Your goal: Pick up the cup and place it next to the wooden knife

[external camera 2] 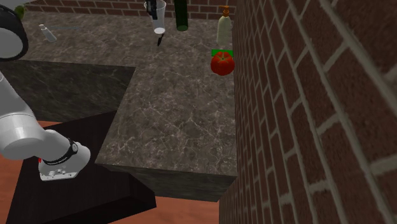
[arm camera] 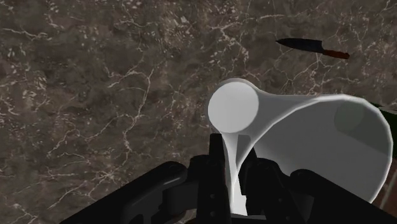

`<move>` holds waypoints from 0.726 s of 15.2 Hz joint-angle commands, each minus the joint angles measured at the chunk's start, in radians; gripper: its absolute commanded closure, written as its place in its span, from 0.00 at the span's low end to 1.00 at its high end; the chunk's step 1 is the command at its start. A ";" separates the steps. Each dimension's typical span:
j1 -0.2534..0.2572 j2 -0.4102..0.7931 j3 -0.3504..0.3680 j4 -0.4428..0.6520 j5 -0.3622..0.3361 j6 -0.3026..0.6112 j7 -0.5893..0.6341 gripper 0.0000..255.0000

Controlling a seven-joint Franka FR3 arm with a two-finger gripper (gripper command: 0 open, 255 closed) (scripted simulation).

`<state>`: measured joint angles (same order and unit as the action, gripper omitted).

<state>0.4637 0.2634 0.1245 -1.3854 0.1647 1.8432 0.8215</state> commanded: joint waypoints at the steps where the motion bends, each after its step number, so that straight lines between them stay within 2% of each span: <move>1: 0.032 0.037 0.013 0.052 -0.018 -0.006 0.049 1.00; 9: 0.163 0.214 0.046 0.311 -0.091 -0.065 0.212 1.00; 11: 0.161 0.203 0.045 0.265 -0.088 -0.031 0.207 1.00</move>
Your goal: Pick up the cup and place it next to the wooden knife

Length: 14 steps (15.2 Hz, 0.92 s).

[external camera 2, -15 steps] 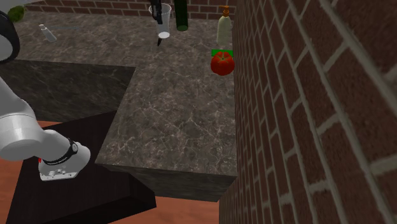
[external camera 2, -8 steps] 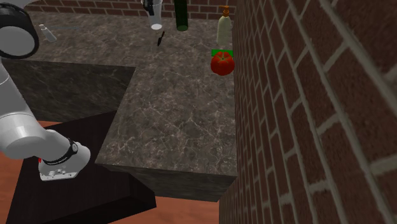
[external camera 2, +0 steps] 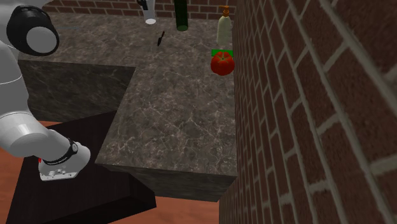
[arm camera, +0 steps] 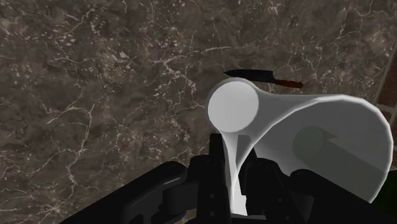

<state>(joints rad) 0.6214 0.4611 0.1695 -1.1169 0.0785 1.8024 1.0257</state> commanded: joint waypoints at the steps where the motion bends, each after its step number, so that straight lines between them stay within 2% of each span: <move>1: 0.002 0.000 0.000 -0.025 0.000 0.026 0.001 1.00; 14: -0.007 -0.027 0.001 -0.241 0.011 0.214 -0.024 1.00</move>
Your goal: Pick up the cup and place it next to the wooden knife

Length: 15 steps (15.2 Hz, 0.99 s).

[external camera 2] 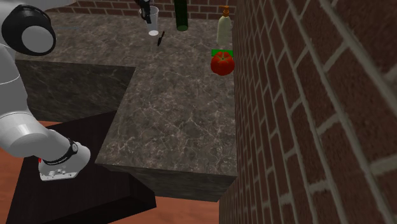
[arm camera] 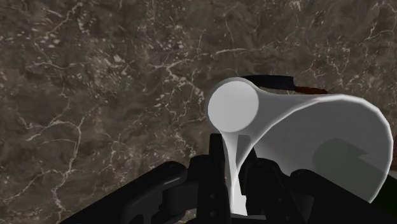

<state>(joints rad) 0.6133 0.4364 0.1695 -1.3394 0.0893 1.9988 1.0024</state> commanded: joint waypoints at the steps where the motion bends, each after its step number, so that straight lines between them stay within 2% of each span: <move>1: 0.001 -0.002 0.000 -0.031 0.001 0.031 -0.002 1.00; 15: -0.001 0.027 0.000 -0.176 0.007 0.203 -0.024 1.00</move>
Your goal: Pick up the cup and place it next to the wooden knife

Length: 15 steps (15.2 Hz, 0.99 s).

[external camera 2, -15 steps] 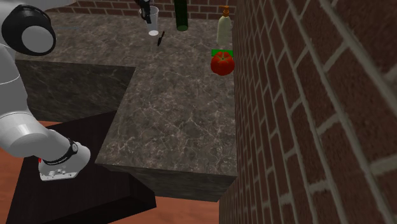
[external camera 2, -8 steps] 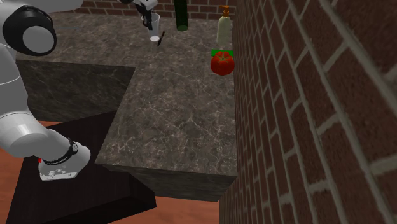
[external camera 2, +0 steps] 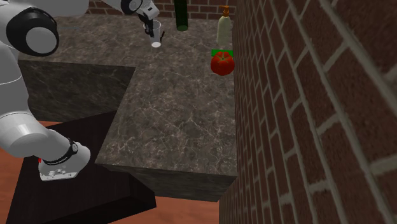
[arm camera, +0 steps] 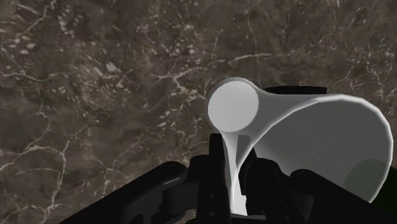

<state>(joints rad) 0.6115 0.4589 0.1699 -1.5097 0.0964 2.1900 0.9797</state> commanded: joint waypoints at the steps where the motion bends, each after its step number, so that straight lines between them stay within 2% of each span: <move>1: 0.000 0.009 0.000 -0.014 0.000 0.023 -0.003 1.00; 6: 0.001 0.030 0.000 -0.049 0.001 0.079 -0.010 1.00; 13: 0.001 0.030 0.000 -0.049 0.001 0.079 -0.010 1.00; 14: 0.001 0.030 0.000 -0.049 0.001 0.079 -0.010 0.00; 15: 0.001 0.030 0.000 -0.049 0.001 0.079 -0.010 0.00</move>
<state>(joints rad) 0.6121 0.4888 0.1695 -1.5589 0.0976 2.2692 0.9698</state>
